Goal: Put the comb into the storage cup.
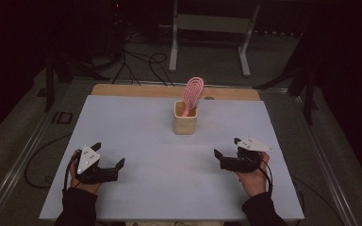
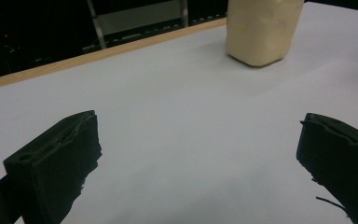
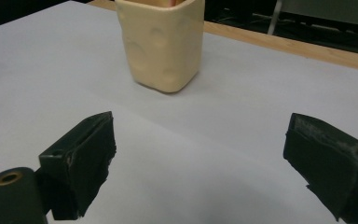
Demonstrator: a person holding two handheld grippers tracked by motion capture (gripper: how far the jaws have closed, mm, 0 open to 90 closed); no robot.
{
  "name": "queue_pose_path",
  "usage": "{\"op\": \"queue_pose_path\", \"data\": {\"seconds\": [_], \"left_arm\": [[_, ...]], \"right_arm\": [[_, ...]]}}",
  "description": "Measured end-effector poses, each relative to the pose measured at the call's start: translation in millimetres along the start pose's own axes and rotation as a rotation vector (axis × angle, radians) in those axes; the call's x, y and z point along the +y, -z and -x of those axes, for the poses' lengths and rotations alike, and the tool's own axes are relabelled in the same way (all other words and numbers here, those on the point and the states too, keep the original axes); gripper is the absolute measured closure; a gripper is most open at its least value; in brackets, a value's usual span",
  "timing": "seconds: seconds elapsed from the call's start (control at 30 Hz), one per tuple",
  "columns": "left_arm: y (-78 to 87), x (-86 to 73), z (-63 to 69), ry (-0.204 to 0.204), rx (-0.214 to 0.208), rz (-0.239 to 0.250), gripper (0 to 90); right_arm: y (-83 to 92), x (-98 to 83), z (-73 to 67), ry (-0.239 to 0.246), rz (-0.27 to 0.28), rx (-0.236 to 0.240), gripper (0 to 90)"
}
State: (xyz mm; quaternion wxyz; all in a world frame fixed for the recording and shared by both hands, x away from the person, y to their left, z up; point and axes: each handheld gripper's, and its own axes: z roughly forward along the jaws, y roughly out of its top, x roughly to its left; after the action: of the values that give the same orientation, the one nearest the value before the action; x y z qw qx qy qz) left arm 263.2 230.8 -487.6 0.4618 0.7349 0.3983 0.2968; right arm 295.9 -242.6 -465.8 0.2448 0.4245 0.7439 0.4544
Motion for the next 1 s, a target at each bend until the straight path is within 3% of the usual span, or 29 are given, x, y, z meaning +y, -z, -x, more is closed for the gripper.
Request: {"op": "queue_pose_path", "data": {"seconds": [0.4,1.0], "left_arm": [[2.3,2.6,0.0,-0.005,0.013,0.011,0.2],[7.1,0.9,-1.9,0.020,-0.011,0.058,0.1]], "right_arm": [[14.4,-20.9,4.2,0.003,0.066,0.029,8.8],[32.9,-40.1,7.4,-0.009,0.161,-0.017,8.9]]}}
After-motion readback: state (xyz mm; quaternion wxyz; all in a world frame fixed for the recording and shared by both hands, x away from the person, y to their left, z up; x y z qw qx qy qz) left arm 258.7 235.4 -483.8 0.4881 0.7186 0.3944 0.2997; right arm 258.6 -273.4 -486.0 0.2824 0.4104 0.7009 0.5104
